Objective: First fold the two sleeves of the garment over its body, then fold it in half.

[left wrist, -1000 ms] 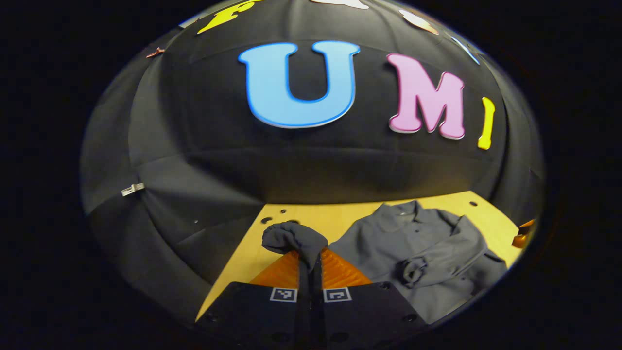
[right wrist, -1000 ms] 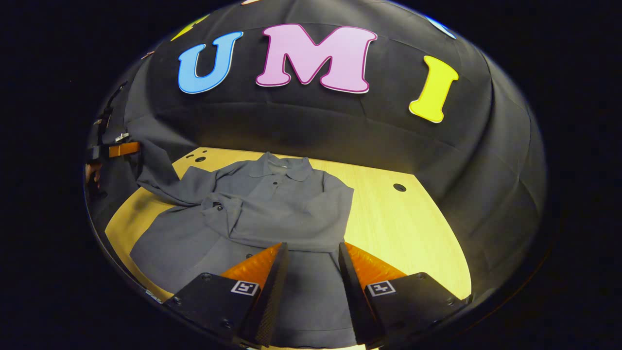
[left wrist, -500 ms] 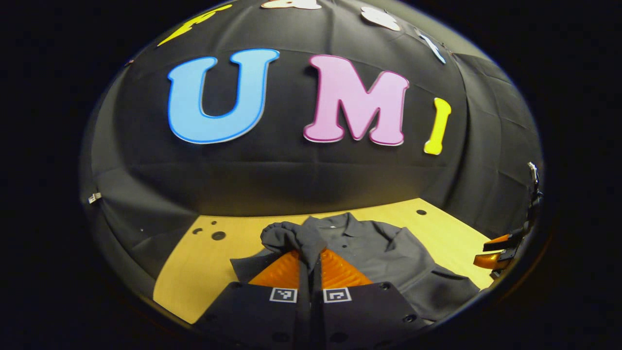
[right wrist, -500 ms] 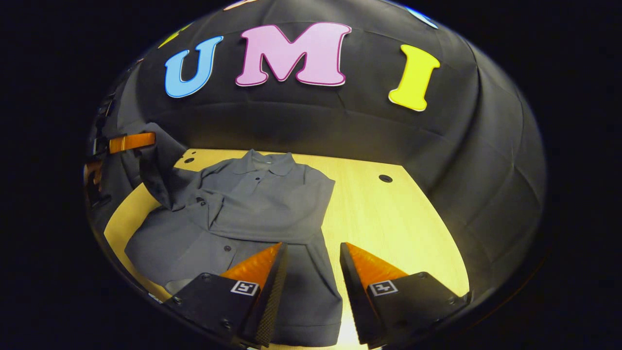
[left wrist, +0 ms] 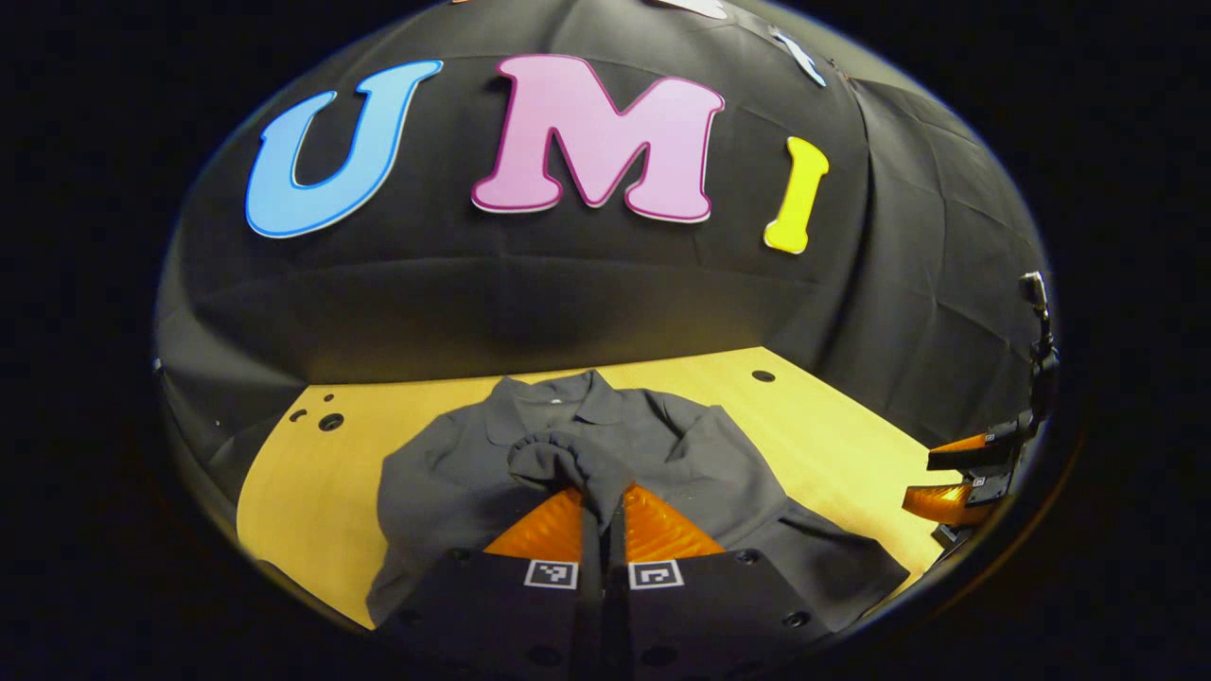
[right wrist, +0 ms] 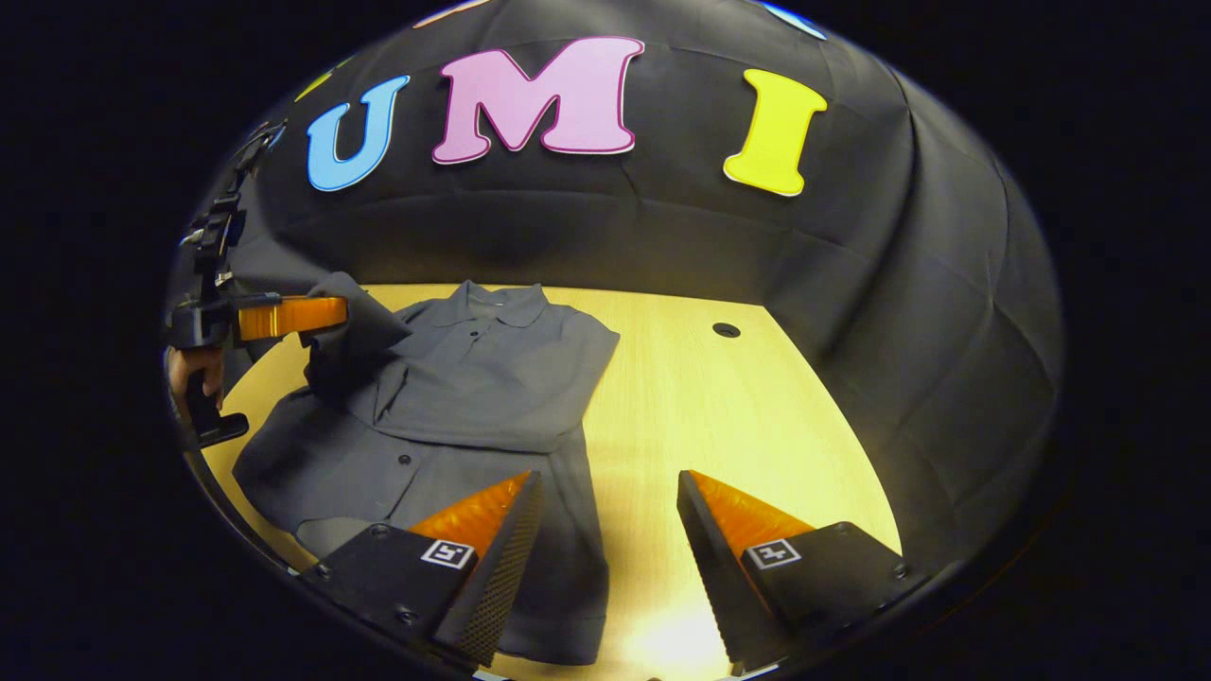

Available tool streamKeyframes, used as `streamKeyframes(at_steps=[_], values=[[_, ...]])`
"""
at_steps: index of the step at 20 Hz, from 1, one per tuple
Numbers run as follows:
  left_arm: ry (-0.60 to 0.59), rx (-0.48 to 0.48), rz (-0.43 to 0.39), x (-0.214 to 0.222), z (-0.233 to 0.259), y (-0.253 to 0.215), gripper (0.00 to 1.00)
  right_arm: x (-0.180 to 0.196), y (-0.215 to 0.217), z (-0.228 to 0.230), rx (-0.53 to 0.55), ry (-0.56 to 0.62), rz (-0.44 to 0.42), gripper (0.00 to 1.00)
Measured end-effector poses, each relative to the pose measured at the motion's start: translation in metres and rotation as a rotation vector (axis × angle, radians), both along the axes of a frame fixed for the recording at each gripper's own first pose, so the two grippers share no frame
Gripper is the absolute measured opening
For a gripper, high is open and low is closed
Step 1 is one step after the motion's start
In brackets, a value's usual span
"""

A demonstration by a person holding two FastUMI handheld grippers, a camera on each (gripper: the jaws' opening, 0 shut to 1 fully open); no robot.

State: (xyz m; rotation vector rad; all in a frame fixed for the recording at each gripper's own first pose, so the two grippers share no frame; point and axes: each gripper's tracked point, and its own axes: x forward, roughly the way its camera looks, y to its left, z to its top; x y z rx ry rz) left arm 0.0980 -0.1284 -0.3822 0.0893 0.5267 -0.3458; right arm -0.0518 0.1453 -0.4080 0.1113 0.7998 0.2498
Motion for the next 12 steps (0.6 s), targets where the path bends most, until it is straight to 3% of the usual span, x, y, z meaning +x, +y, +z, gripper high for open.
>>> streamKeyframes(at_steps=[10,12], values=[[0.155,0.072,0.003,-0.012,-0.1,-0.046,0.05,0.0,-0.039,-0.039,0.004,0.059,0.03,0.88],[0.169,0.084,0.013,-0.011,-0.111,-0.052,0.12,0.001,-0.045,-0.046,0.006,0.064,0.042,0.88]])
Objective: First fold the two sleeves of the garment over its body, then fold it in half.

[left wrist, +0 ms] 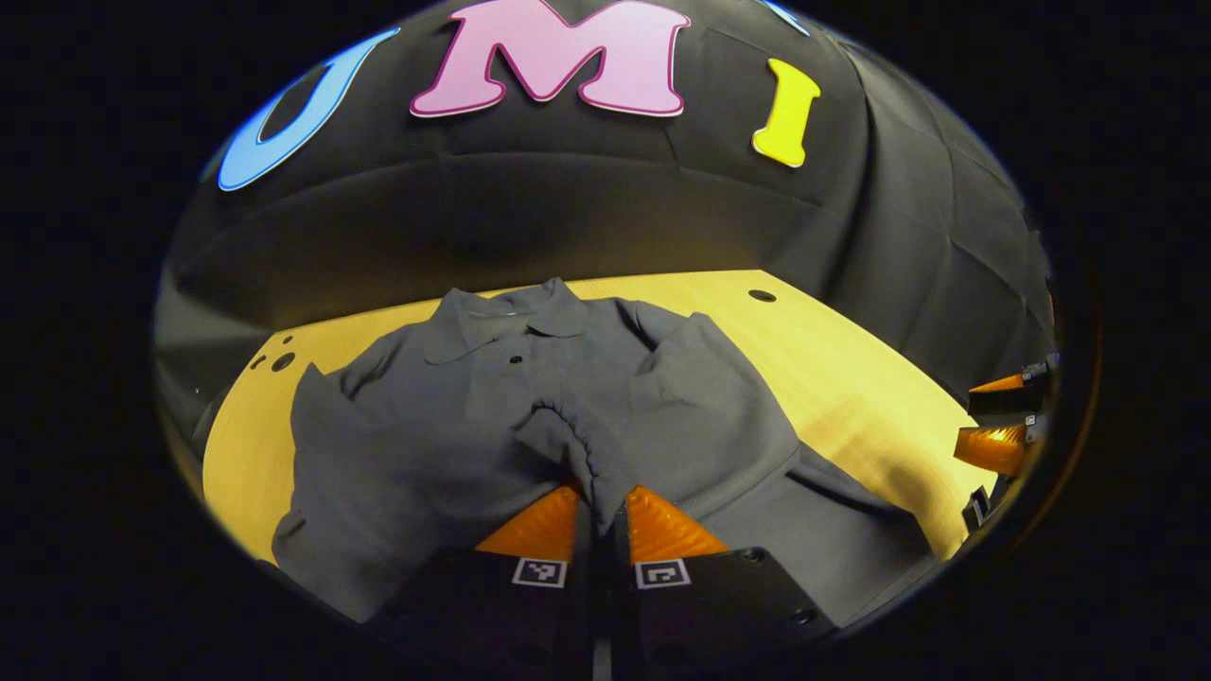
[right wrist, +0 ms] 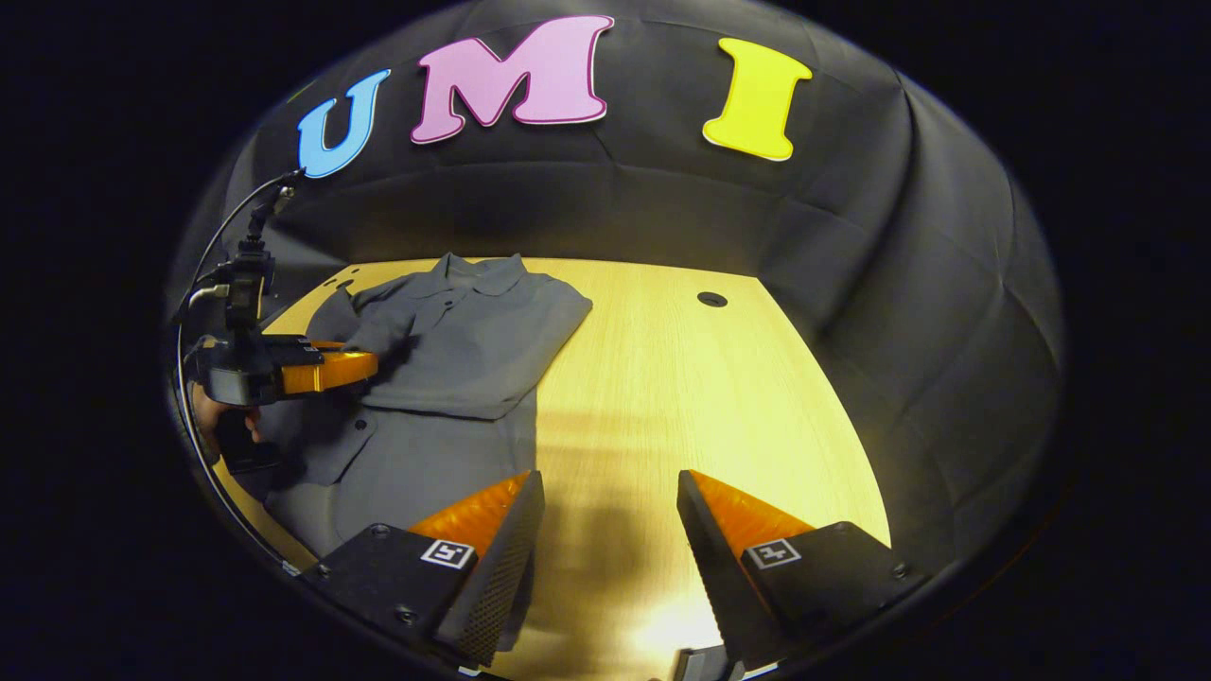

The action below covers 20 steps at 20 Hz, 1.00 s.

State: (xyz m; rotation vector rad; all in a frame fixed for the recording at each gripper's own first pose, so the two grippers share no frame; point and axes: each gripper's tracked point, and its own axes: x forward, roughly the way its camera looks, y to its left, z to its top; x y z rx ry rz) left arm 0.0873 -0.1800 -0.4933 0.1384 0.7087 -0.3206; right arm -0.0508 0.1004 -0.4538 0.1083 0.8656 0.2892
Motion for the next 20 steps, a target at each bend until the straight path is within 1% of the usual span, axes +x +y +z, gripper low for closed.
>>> streamKeyframes(at_steps=[3,4,5,6,7,9,10,11,12,13,14,15,16,17,20], values=[[0.029,-0.007,0.021,-0.003,-0.013,-0.005,0.18,0.003,-0.01,-0.01,0.0,0.005,0.009,0.88],[0.037,-0.015,0.029,-0.005,-0.016,-0.005,0.2,0.004,-0.013,-0.012,0.0,0.006,0.008,0.88],[0.043,-0.026,0.037,-0.007,-0.016,-0.007,0.26,0.004,-0.014,-0.013,0.002,0.008,0.008,0.88],[0.047,-0.037,0.04,-0.008,-0.016,-0.009,0.24,0.006,-0.015,-0.016,0.005,0.009,0.009,0.89],[0.059,-0.067,0.025,-0.01,-0.016,-0.017,0.25,0.007,-0.015,-0.016,0.008,0.01,0.01,0.89],[0.078,-0.119,-0.011,-0.019,-0.01,-0.032,0.46,0.005,-0.014,-0.016,0.011,0.011,0.019,0.88],[0.077,-0.126,-0.027,-0.021,-0.009,-0.038,0.56,0.005,-0.014,-0.016,0.014,0.011,0.024,0.88],[0.074,-0.132,-0.043,-0.026,-0.005,-0.042,0.7,0.005,-0.013,-0.016,0.017,0.01,0.028,0.89],[0.072,-0.145,-0.058,-0.029,-0.002,-0.048,0.73,0.006,-0.012,-0.015,0.022,0.009,0.03,0.89],[0.073,-0.164,-0.072,-0.035,0.005,-0.053,0.84,0.006,-0.01,-0.014,0.03,0.008,0.031,0.85],[0.069,-0.176,-0.081,-0.04,0.011,-0.057,0.9,0.007,-0.009,-0.013,0.037,0.005,0.03,0.88],[0.069,-0.184,-0.097,-0.047,0.016,-0.059,0.92,0.008,-0.006,-0.01,0.046,0.006,0.027,0.89],[0.066,-0.185,-0.11,-0.054,0.023,-0.059,0.95,0.006,0.002,-0.006,0.056,0.011,0.024,0.85],[0.058,-0.176,-0.117,-0.059,0.03,-0.057,0.96,0.005,0.009,-0.006,0.06,0.018,0.02,0.88],[0.044,-0.156,-0.16,-0.082,0.047,-0.05,0.96,-0.007,0.015,0.001,0.066,0.028,0.032,0.88]])
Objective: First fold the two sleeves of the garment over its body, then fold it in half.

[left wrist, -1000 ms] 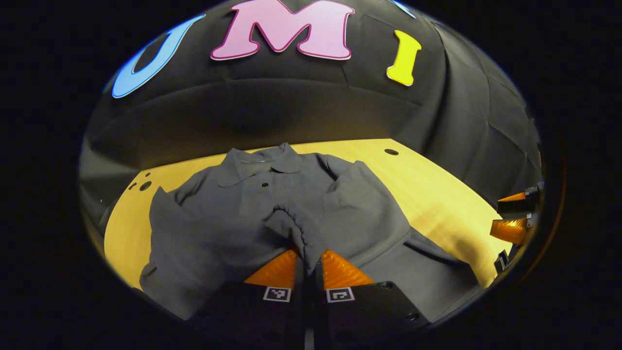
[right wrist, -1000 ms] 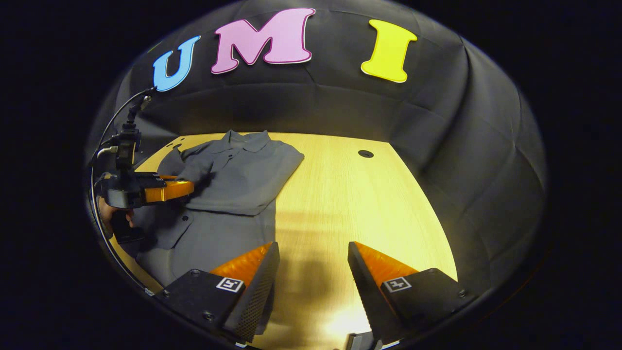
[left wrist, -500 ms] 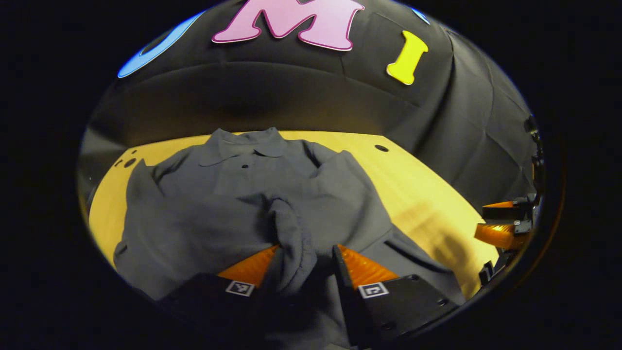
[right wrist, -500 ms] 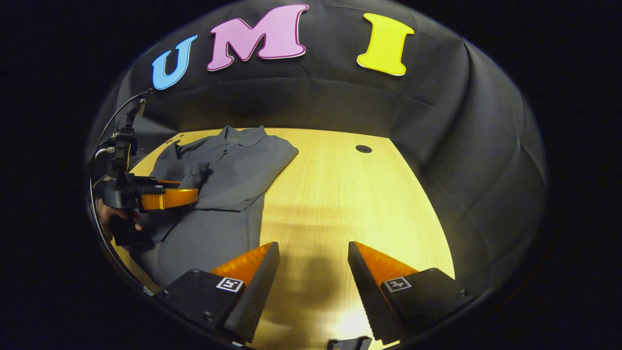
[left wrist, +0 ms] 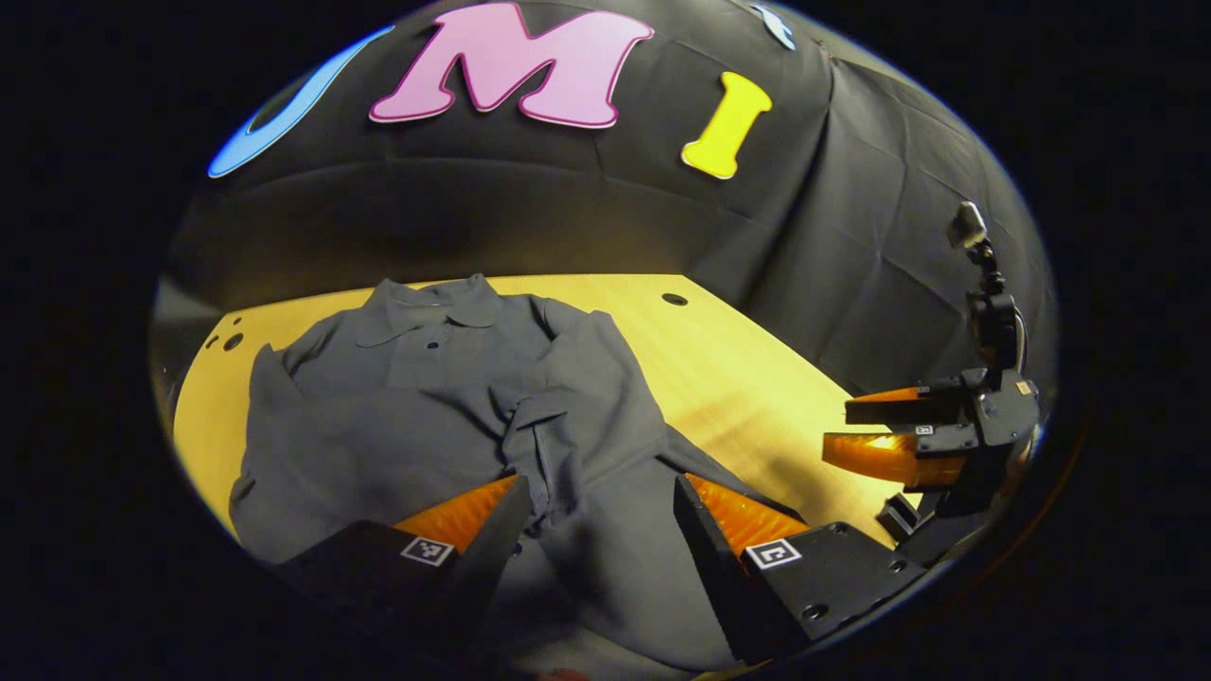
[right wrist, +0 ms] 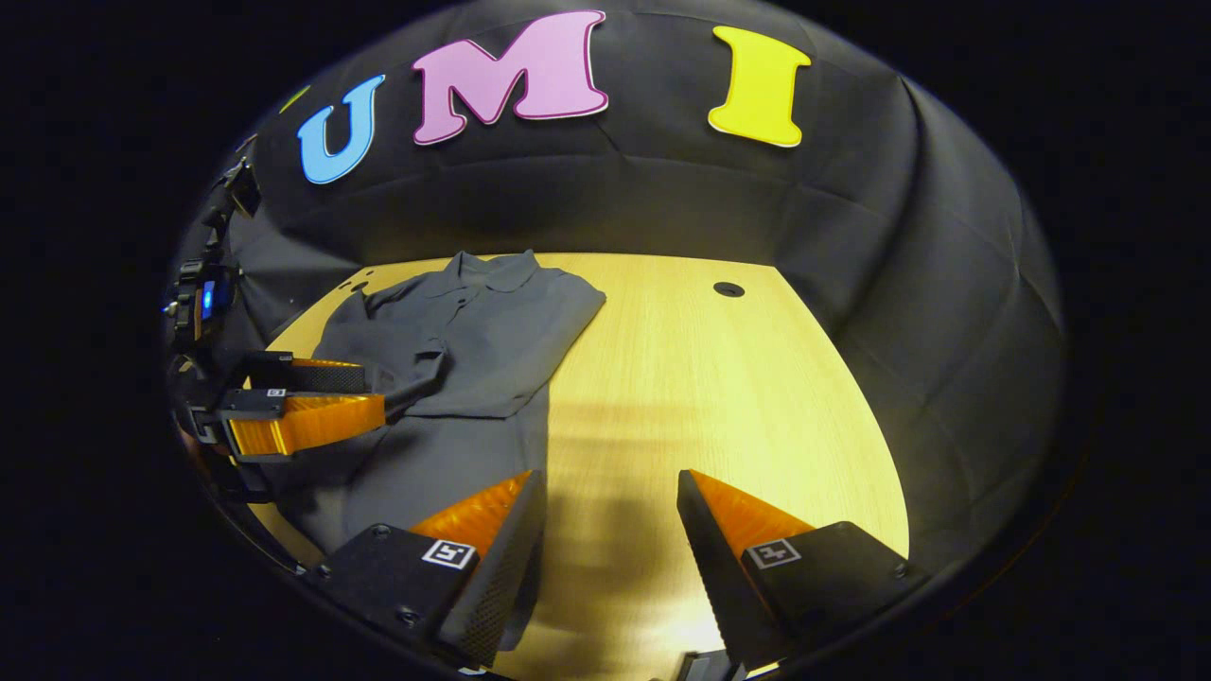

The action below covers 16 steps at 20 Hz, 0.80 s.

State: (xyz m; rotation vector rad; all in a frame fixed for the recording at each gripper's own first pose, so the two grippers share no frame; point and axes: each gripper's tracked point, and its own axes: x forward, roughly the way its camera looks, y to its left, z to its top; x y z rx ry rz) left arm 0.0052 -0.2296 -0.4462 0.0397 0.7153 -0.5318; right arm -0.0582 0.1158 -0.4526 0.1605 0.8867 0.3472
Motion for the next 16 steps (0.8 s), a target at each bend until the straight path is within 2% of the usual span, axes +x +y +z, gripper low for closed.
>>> streamKeyframes(at_steps=[1,2,7,12,16], values=[[-0.004,0.004,-0.009,-0.008,0.005,0.005,0.92,-0.005,0.003,0.002,-0.002,0.003,0.006,0.88],[-0.001,0.004,-0.012,-0.017,0.009,0.011,0.96,-0.012,0.005,0.004,-0.002,0.008,0.012,0.88],[0.054,0.024,0.007,-0.057,0.013,0.062,0.96,-0.049,0.017,0.004,-0.01,0.057,0.011,0.88],[0.073,0.071,0.094,-0.077,0.01,0.135,0.96,-0.084,0.037,-0.001,-0.022,0.109,0.021,0.88],[0.09,0.156,0.191,-0.092,0.0,0.205,0.96,-0.104,0.049,-0.006,-0.03,0.144,0.033,0.88]])
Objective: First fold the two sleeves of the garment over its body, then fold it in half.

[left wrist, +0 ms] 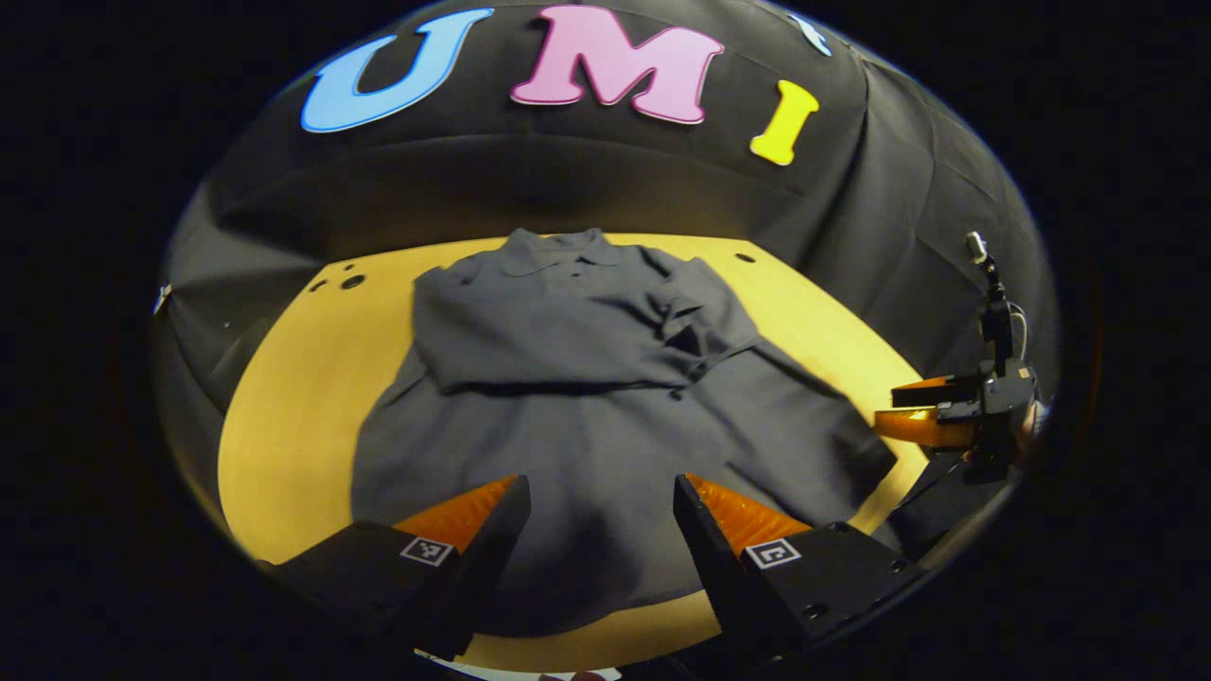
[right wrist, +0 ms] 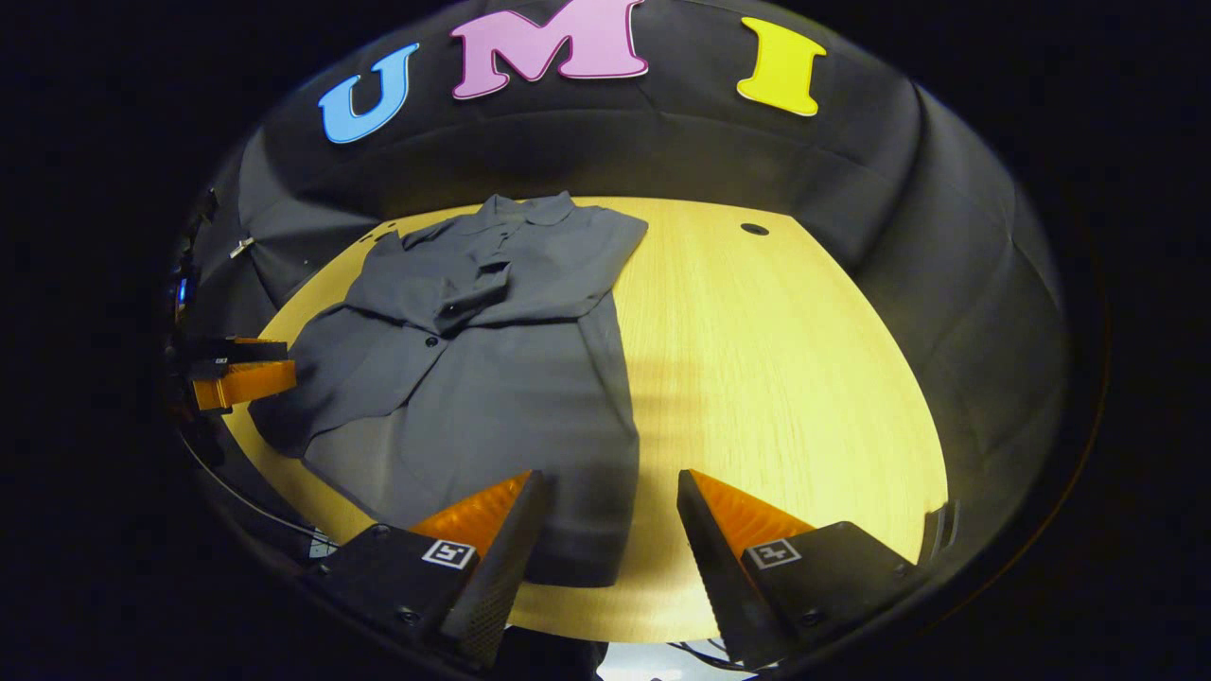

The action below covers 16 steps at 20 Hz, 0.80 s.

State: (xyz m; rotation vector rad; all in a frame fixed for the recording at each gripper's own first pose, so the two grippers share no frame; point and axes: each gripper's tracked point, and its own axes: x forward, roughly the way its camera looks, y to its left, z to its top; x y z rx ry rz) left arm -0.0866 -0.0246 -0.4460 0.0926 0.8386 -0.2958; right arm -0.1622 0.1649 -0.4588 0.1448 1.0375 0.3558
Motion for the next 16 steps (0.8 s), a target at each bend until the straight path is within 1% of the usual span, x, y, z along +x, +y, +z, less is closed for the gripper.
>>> streamKeyframes(at_steps=[5,10,14,15,16], values=[[0.029,0.112,0.098,-0.026,-0.009,0.078,0.96,-0.012,0.006,-0.005,0.006,0.032,-0.019,0.88],[0.079,0.152,0.192,-0.038,-0.024,0.125,0.96,-0.025,0.015,-0.012,-0.002,0.053,-0.002,0.87],[0.136,0.159,0.206,-0.041,-0.038,0.134,0.96,-0.038,0.022,-0.023,-0.003,0.098,0.006,0.88],[0.146,0.166,0.197,-0.042,-0.043,0.133,0.92,-0.042,0.023,-0.027,-0.01,0.109,0.01,0.87],[0.164,0.175,0.183,-0.043,-0.047,0.131,0.96,-0.045,0.024,-0.032,-0.016,0.123,0.013,0.88]])
